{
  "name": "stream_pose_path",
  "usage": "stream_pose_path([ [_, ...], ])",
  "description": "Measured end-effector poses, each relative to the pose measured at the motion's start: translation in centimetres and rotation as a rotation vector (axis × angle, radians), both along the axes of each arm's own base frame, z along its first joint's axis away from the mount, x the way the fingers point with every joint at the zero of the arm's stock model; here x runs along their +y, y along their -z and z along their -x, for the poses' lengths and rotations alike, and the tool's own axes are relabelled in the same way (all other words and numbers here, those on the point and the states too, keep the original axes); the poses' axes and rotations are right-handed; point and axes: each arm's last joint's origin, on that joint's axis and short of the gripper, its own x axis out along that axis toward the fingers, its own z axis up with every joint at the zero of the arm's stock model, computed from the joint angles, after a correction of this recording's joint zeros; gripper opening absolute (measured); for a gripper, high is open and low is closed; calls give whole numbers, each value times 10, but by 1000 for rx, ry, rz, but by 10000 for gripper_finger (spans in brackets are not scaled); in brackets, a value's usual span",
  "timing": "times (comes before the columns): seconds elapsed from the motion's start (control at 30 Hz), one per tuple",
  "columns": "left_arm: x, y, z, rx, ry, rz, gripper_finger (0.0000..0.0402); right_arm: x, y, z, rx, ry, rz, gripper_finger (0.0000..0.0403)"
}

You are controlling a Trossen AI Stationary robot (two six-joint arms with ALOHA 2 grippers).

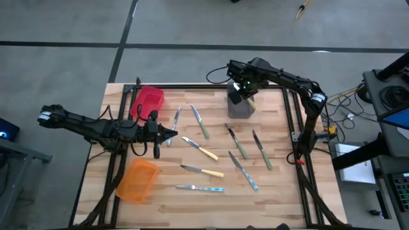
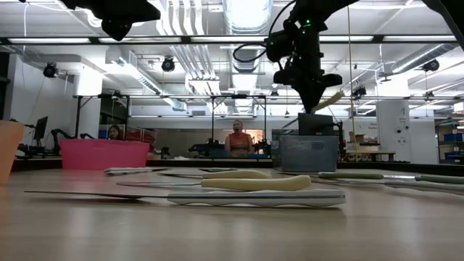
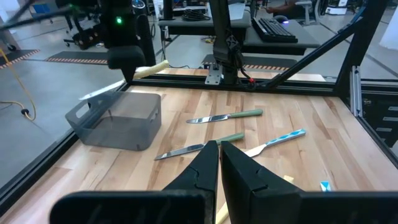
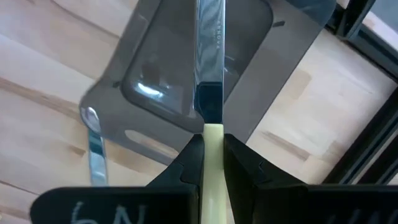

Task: Sort silverware by color (type)
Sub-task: Put the top yellow knife into the black bin

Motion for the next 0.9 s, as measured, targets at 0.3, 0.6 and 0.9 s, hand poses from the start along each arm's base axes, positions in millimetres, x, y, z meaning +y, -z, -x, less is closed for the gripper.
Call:
stream_pose_path([
  [0.3,0,0,0,-4,-5,23,0,2,21,-3,3,-4,-3,29],
  [0.6,0,0,0,-4,-4,23,0,5,28,-9,-24,-16,15,29],
  [0.9,0,0,0,-4,-5,23,0,3,27,-14,-76,-7,50,29],
])
